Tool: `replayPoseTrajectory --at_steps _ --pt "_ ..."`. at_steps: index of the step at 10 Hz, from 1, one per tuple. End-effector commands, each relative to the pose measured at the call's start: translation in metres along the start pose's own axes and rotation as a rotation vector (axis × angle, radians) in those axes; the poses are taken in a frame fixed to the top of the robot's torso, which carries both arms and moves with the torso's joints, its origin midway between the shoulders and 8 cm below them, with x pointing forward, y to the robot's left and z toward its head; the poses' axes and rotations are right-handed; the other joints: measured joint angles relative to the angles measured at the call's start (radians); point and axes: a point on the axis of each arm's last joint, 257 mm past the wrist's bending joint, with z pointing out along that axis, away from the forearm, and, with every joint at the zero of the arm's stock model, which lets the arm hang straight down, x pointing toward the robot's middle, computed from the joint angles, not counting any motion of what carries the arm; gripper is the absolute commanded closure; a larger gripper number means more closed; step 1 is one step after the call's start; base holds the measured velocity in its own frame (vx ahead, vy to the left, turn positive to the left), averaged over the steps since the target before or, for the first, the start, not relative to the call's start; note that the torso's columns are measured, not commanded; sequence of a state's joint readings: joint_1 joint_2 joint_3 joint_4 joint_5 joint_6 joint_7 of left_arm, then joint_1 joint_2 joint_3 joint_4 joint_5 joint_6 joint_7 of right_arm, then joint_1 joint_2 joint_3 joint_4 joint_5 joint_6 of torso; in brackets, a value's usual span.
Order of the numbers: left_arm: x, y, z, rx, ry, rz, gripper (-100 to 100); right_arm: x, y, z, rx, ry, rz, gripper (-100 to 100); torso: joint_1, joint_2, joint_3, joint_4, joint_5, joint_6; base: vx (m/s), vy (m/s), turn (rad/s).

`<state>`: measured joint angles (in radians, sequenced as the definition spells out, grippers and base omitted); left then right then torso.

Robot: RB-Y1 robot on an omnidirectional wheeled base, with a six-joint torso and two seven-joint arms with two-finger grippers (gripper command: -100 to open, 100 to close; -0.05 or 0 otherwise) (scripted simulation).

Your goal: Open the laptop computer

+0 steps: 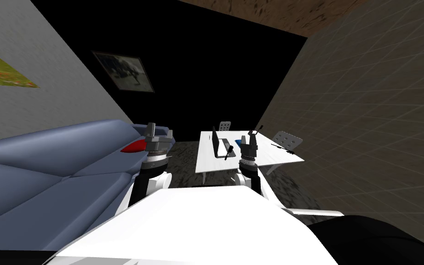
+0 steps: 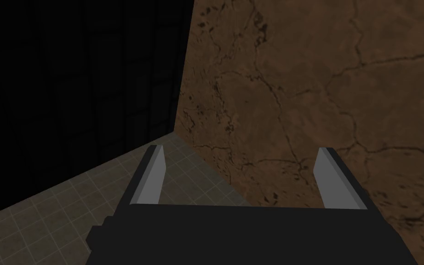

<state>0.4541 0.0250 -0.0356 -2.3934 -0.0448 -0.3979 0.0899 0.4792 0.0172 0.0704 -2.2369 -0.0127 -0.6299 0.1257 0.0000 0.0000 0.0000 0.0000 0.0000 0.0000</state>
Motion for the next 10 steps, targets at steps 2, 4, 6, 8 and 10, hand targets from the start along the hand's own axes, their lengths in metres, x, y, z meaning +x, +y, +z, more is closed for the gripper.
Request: replayPoseTrajectory --at_steps 2,4,6,8,10 --pt "0.0000 0.0000 0.0000 0.000 0.000 0.000 0 0.0000 0.0000 0.0000 0.000 0.000 0.000 0 0.000 0.104 -0.209 0.105 0.000 0.000 0.000 0.000 0.000" --pt "0.0000 -0.0001 0.0000 0.000 0.000 0.000 0 0.0000 0.0001 0.0000 0.000 0.000 0.000 0 0.000 0.248 -0.497 0.248 0.000 0.000 0.000 0.000 0.000" --pt "0.0000 -0.0001 0.0000 0.000 0.000 0.000 0 0.0000 0.0001 0.0001 0.000 0.000 0.000 0 0.000 0.396 -0.792 0.396 0.000 0.000 0.000 0.000 0.000" --pt "0.0000 -0.0002 0.0000 0.000 0.000 0.000 0 0.0000 0.0002 0.0001 0.000 0.000 0.000 0 0.000 0.544 -1.087 0.544 0.000 0.000 0.000 0.000 0.000" --pt "0.0000 -0.0002 0.0000 0.000 0.000 0.000 0 0.0045 -0.0061 -0.0021 0.015 0.042 -0.031 -100 0.000 0.691 -1.382 0.691 0.000 0.000 -0.014 0.007 -0.009"
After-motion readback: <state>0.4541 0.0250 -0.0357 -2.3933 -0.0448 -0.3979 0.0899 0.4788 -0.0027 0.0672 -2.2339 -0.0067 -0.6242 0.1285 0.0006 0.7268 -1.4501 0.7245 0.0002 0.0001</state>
